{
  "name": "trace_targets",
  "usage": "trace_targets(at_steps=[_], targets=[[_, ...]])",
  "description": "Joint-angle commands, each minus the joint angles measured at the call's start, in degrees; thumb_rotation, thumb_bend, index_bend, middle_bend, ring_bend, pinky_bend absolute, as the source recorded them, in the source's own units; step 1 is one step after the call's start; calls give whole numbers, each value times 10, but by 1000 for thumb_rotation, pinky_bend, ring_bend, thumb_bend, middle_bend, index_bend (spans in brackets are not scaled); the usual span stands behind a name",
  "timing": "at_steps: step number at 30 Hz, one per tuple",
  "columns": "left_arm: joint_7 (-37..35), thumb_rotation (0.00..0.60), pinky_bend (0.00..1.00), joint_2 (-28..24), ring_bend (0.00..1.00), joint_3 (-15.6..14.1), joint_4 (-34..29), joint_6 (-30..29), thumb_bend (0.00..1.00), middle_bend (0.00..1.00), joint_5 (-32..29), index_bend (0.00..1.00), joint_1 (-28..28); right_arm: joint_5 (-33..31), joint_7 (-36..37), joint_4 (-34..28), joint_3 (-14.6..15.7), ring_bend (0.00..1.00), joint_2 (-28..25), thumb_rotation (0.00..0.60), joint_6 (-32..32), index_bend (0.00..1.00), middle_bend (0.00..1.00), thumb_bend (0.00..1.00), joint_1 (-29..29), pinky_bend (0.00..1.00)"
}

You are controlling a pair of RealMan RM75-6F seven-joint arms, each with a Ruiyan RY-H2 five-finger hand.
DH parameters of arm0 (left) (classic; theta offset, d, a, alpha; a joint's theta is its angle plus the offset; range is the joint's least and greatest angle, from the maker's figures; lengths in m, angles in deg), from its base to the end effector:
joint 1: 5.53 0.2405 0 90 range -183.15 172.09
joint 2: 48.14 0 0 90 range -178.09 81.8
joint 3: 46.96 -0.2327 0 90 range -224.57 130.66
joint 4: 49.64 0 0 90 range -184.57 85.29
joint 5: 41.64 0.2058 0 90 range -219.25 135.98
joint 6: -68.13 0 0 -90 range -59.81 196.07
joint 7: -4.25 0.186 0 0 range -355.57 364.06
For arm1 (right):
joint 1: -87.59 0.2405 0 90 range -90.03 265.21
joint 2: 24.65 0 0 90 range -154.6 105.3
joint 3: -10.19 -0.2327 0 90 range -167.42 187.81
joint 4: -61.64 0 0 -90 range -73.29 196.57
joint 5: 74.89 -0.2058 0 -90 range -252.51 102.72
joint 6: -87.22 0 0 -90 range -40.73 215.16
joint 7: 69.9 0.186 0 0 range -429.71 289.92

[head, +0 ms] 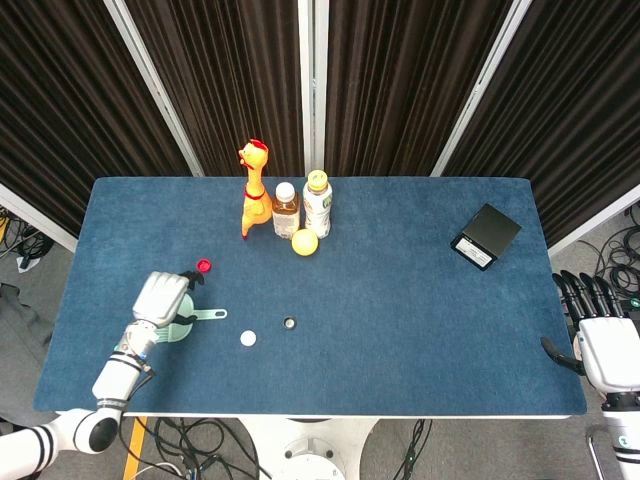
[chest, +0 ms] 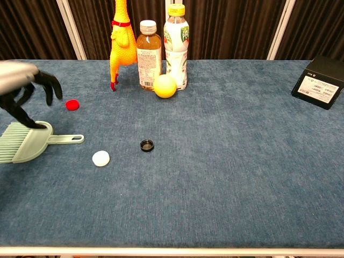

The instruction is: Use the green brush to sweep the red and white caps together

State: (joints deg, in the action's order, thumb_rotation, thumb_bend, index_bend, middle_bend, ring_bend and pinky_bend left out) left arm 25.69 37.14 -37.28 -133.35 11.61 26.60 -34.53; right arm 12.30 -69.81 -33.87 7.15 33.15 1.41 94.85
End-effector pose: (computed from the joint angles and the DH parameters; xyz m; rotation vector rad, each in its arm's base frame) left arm -0.2083 0.3356 -0.0037 -1.7521 -0.9644 -0.7551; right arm -0.2709 -0.2328 0.1811 1.4331 -0.8121 0.9232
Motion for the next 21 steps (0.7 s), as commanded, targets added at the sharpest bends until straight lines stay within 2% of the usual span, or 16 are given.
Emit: trace_targets(at_steps=[1, 7, 12, 21], targets=[[16, 600, 807, 22, 753, -11, 18, 13, 40, 455, -24, 400, -8, -3, 1, 3, -2, 0, 1, 600, 3, 0, 72, 149, 0, 3], [34, 600, 826, 50, 762, -20, 42, 18, 66, 452, -48, 399, -17, -6, 3, 9, -4, 0, 4, 600, 9, 0, 68, 148, 1, 3], [35, 600, 840, 67, 770, -20, 64, 31, 169, 451, -66, 400, -26, -7, 7, 13, -5, 0, 6, 600, 8, 0, 67, 149, -2, 3], [49, 600, 841, 76, 769, -28, 76, 42, 297, 483, -83, 430, -39, -13, 12, 19, -8, 0, 7, 600, 13, 0, 63, 148, -4, 3]])
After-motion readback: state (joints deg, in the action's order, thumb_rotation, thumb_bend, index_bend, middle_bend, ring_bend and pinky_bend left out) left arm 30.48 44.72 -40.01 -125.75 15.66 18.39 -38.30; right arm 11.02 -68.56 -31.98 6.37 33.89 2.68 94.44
